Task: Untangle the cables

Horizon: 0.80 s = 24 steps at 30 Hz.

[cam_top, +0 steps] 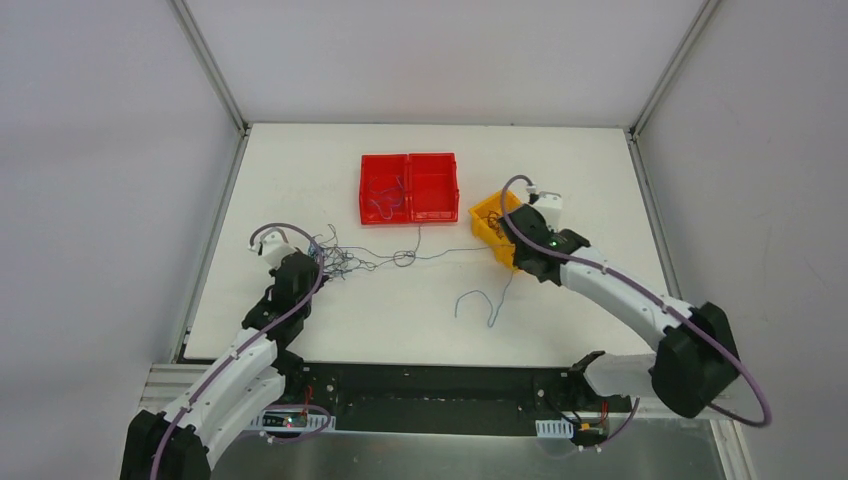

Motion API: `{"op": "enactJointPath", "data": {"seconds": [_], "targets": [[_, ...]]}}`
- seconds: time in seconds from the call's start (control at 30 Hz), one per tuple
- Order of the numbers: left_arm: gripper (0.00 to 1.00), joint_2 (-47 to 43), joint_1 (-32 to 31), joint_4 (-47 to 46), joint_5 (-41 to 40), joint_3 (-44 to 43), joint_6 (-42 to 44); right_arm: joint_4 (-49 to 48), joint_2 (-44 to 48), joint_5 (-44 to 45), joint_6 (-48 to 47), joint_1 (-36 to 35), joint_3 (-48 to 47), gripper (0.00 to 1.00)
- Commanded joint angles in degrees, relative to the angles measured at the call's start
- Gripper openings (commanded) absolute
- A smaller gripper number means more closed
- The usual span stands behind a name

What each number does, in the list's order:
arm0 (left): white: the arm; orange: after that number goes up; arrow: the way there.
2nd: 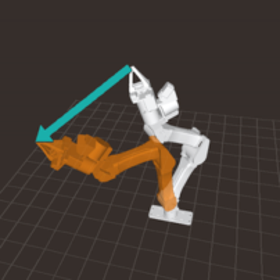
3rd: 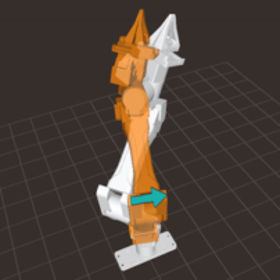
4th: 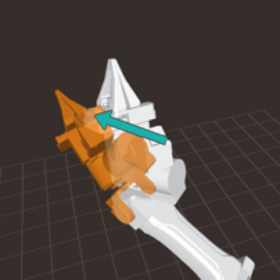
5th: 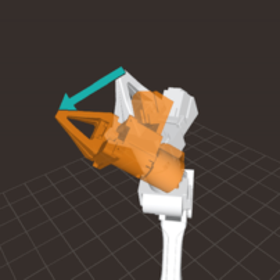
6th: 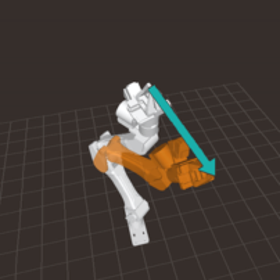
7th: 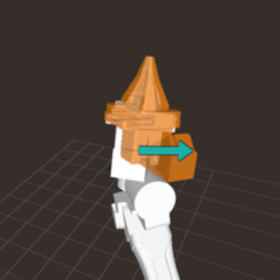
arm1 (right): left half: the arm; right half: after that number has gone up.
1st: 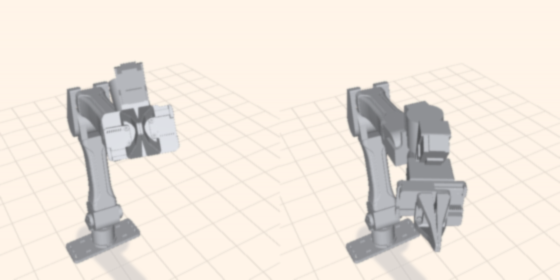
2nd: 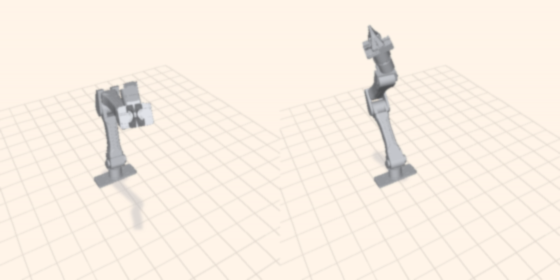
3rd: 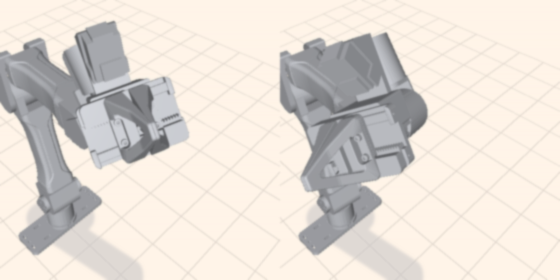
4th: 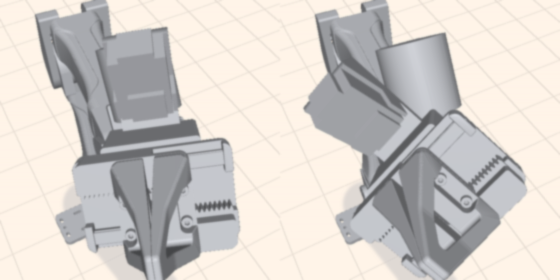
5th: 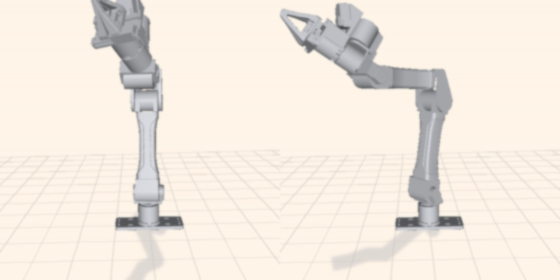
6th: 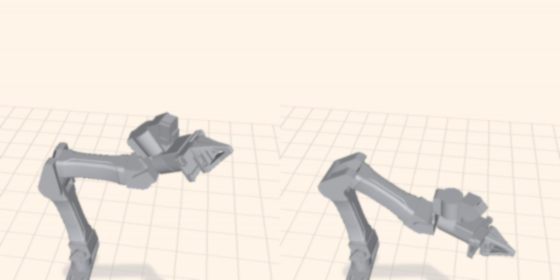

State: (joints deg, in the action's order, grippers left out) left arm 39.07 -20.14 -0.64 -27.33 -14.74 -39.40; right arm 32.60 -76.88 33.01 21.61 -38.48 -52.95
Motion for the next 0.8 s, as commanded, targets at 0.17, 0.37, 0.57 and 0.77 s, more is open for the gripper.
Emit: {"op": "enactJointPath", "data": {"seconds": [0.17, 0.37, 0.57, 0.77], "targets": [[0.00, -1.24, 0.28, 2.97, -7.42, -1.42, -3.98, 0.56, 16.69, 8.60, 5.29, 3.36, 4.67, 0.00], [0.00, -0.05, 0.28, 1.56, -3.23, -1.95, -1.46, -6.93, 20.31, -4.74, -0.27, 3.32, 7.55, 0.00], [0.00, 2.24, 0.28, -2.20, 3.02, -2.47, 3.39, -12.16, 20.12, -18.79, -3.73, 2.84, 6.41, 0.00], [0.00, 1.96, 0.28, 0.32, -3.44, -2.30, 0.10, -5.52, 21.42, 1.26, 2.93, 4.32, 3.42, 0.00]]}}
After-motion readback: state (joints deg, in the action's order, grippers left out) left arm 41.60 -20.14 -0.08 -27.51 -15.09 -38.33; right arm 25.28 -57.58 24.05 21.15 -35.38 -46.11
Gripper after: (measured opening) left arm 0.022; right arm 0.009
